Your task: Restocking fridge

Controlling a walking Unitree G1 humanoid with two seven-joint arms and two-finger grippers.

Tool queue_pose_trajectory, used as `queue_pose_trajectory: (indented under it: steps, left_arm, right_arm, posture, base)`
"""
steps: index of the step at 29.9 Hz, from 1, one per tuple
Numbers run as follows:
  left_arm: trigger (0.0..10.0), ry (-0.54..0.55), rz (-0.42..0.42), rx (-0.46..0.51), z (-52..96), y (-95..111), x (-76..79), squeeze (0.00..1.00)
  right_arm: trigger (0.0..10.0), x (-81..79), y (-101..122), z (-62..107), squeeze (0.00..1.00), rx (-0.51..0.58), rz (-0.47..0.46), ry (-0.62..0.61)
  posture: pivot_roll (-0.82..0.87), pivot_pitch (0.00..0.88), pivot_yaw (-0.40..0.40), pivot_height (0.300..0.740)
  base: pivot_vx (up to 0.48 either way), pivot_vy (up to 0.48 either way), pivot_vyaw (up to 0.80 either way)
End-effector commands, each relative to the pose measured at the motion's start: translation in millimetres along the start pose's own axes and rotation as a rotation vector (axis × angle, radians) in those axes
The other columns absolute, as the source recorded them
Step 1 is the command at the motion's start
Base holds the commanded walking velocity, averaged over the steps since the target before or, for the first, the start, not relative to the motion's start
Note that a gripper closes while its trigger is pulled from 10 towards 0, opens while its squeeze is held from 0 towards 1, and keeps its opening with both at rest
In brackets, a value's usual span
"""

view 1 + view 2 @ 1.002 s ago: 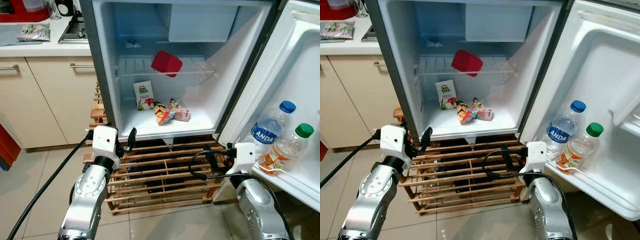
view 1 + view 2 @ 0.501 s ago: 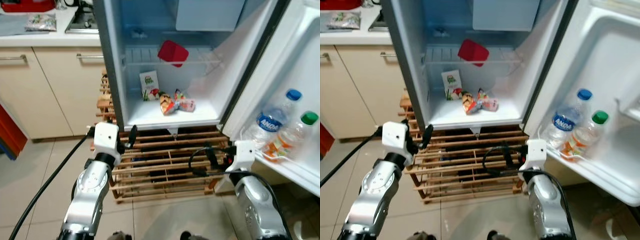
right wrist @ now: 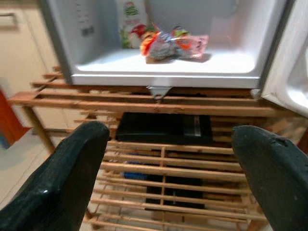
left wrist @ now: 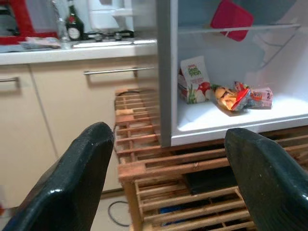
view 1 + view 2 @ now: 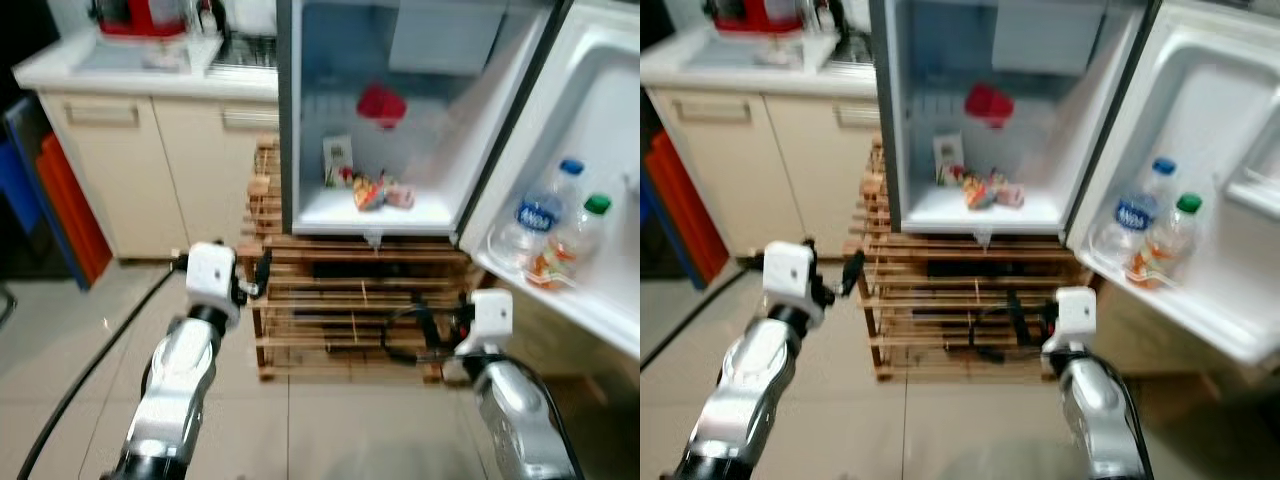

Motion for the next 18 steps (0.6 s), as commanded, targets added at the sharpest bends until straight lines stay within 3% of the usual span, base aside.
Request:
queue_pose_trajectory:
  steps: [1, 8, 18]
  left_arm:
    - [10.0, -0.038, 0.011, -0.014, -2.6, -4.9, 9.6, 0.0]
    - [10.0, -0.052, 0.023, -0.004, -2.3, -3.4, 15.1, 0.0]
    - [10.0, -0.08, 0.024, -0.01, 0.5, -5.8, 15.4, 0.0]
  right_arm:
    - [10.0, 5.9, 1.2, 3.4, 0.0, 0.01, 0.022, -0.01]
    - [10.0, 3.0, -3.1, 6.1, 0.0, -0.004, 0.026, 0.013]
    - [10.0, 5.5, -35.7, 24.1, 0.0, -0.109, 0.021, 0.045]
  posture:
    - [-0.11, 0.0, -0.01, 0.74]
    - [-0.11, 0.0, -0.005, 0.74]
    - [-0.13, 0.0, 0.018, 0.74]
  base:
    - [0.0, -0.469, 0.0]
    - [0.0, -0.469, 0.0]
    - [0.0, -0.469, 0.0]
Point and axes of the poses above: a point about 5 cm out from each wrist's last joint towards the gripper, its own z axis pointing back from the gripper into the wrist, its own y axis along the axis of the wrist's last joint, x = y × z, the point moved 4 cm from there along -z, pointing out of the wrist towards the gripper, and after that the axes turned 14 degrees about z, right-handed, at the moved point
